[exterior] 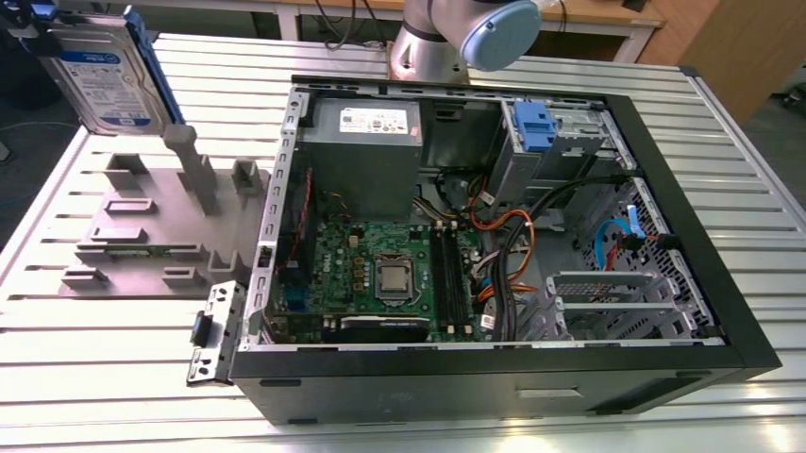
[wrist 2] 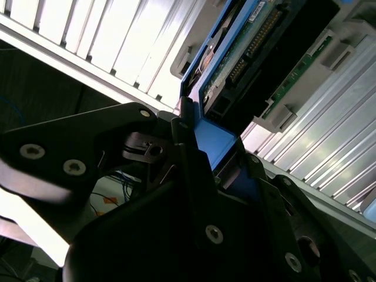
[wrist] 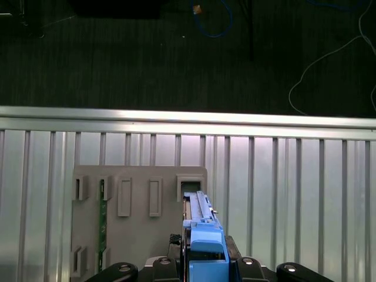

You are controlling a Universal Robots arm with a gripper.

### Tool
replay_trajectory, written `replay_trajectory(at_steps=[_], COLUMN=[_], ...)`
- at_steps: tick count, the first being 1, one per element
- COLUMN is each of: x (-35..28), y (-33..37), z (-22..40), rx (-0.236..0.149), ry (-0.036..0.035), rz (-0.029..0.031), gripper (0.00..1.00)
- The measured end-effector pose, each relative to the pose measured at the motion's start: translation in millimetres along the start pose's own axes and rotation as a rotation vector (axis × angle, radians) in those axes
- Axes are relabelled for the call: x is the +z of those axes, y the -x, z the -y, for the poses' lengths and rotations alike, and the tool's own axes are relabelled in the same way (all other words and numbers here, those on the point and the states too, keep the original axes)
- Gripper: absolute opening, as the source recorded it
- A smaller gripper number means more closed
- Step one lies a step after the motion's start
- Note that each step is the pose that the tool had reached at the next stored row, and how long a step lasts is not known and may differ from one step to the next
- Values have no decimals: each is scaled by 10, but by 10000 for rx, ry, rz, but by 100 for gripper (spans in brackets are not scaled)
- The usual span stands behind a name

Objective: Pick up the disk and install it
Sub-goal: 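Pick up the disk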

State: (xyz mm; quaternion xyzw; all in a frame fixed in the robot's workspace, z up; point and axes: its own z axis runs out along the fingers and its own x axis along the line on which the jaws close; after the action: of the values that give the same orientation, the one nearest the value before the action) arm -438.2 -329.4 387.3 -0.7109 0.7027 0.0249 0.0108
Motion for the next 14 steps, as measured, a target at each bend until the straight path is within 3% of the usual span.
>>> replay_trajectory(at_steps=[14], x=[-53], y=[2], z=[-1], rx=[0], ry=[1], rz=[-1], gripper=[37])
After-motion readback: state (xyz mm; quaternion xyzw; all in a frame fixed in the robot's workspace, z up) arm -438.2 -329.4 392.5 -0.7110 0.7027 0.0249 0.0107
